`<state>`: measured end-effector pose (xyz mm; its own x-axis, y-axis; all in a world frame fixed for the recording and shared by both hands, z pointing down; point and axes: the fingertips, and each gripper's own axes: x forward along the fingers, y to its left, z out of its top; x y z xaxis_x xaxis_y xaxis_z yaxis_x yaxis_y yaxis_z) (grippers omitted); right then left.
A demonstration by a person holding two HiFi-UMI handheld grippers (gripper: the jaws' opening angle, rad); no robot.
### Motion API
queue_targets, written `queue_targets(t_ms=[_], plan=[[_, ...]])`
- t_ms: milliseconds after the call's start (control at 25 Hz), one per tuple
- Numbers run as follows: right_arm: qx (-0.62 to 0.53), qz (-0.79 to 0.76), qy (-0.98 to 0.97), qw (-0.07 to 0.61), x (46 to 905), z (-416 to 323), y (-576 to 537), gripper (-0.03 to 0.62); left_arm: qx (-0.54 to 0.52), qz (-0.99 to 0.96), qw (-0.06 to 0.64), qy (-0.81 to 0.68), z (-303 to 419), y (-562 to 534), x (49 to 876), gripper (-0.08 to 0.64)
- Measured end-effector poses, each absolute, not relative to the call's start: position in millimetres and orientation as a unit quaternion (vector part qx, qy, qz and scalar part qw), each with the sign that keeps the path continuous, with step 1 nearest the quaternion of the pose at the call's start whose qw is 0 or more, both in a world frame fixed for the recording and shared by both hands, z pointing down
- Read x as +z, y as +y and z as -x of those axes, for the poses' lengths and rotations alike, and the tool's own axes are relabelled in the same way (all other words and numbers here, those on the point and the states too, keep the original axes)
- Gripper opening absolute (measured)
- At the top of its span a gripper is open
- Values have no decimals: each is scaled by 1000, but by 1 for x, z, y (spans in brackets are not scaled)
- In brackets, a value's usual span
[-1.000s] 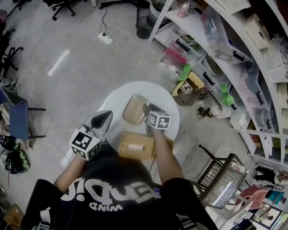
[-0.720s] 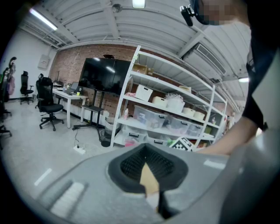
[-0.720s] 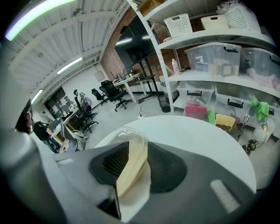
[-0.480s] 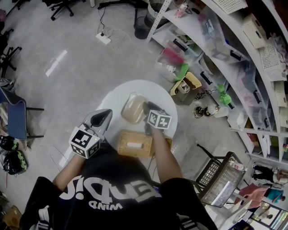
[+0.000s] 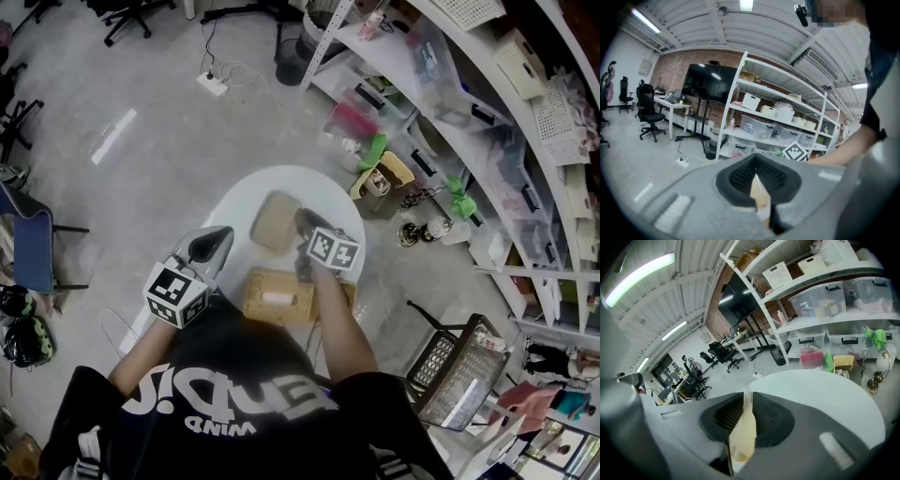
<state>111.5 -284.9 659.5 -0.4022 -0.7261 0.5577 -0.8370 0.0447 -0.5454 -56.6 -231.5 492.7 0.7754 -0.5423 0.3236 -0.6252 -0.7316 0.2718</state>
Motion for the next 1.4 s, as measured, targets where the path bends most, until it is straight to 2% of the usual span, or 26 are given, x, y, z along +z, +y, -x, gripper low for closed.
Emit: queue_targets(t_ms=[760, 1200, 1400], plan=[[411, -511, -755, -26, 580, -81, -257, 38, 79, -929, 184, -313, 61, -194, 470, 2], [335, -522, -780, -82, 478, -92, -231, 38, 58, -937, 170, -298, 49, -186, 447, 2], [284, -547, -783, -83, 439, -110, -208, 38, 50, -942, 164, -289, 39, -183, 437, 2]])
